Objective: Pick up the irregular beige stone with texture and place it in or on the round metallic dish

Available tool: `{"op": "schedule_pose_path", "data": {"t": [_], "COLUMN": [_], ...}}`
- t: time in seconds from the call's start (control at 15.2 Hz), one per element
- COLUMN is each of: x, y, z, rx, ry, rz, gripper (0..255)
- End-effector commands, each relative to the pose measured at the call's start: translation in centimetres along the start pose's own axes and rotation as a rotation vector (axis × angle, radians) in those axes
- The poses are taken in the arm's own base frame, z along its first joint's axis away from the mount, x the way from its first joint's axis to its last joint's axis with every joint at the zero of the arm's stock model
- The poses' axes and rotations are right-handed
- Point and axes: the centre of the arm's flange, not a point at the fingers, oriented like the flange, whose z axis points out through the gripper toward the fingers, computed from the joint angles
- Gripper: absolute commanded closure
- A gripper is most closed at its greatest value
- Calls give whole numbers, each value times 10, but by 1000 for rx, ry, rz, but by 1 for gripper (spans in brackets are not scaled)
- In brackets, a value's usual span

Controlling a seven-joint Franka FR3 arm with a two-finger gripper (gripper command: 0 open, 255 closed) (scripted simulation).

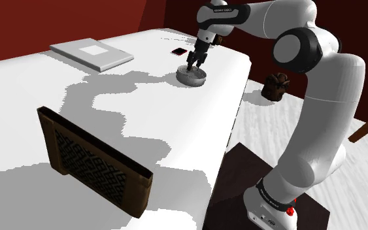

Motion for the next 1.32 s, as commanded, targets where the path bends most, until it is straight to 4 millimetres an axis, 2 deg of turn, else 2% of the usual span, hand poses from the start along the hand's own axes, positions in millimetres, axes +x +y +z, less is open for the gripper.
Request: {"op": "schedule_pose_path", "data": {"t": [0.0,0.07,0.13,0.46,0.73,1.25], "x": [0,0,0,0,0,0], "y": [0,0,0,0,0,0], "z": [0,0,0,0,-50,-50], "rx": [0,0,0,0,0,0], "ry": [0,0,0,0,0,0], "rz": [0,0,0,0,0,0], "gripper": [255,255,0,0,0,0]}}
